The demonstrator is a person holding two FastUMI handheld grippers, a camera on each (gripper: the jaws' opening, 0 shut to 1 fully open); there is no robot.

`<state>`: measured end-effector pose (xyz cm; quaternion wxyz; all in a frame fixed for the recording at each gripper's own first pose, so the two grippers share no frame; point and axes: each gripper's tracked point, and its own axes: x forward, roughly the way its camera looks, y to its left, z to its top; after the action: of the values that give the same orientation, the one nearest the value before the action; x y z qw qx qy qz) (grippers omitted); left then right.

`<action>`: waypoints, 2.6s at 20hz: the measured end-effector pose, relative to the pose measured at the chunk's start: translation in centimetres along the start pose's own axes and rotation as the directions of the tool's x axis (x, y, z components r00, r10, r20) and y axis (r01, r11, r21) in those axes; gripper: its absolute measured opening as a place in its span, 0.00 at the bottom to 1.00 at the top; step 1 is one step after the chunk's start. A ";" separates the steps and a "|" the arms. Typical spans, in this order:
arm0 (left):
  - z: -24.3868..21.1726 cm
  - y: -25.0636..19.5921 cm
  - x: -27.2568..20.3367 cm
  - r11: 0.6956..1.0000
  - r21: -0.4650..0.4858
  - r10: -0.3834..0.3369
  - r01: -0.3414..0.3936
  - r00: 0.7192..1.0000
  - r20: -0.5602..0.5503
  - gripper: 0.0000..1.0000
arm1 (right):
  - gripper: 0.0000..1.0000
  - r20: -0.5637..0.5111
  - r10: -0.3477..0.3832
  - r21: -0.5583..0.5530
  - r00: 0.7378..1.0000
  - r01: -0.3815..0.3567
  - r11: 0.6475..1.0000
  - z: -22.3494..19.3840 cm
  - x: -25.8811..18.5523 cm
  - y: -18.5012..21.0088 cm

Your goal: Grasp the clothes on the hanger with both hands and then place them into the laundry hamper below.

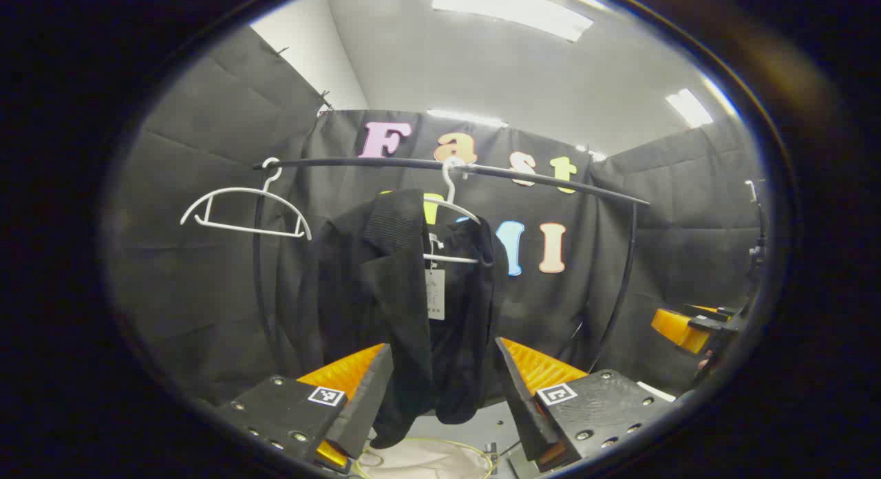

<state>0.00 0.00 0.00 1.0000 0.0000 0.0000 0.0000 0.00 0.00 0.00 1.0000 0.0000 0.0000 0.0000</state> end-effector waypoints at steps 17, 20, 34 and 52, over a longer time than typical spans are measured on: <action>0.2 0.4 -1.9 0.994 0.058 0.087 -0.087 0.996 0.010 0.86 | 1.00 -0.041 0.125 0.031 0.991 -0.124 0.992 -1.5 0.8 2.6; 0.1 0.7 -1.7 0.993 0.053 0.107 -0.107 0.994 0.006 0.86 | 0.97 -0.045 0.147 0.048 0.988 -0.145 0.988 -1.7 1.5 3.5; 3.2 2.4 2.7 0.955 -0.042 0.295 -0.295 0.955 0.007 0.85 | 0.98 -0.117 0.403 0.062 0.907 -0.399 0.915 -1.2 10.1 10.9; 6.1 3.3 12.6 0.851 -0.047 0.526 -0.524 0.849 0.055 0.85 | 0.98 -0.044 0.683 0.102 0.729 -0.677 0.729 2.0 20.4 22.1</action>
<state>12.55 3.27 6.09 0.9614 -0.0150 -0.0330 0.2728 20.41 22.11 1.96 0.9289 0.0396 0.0392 0.3661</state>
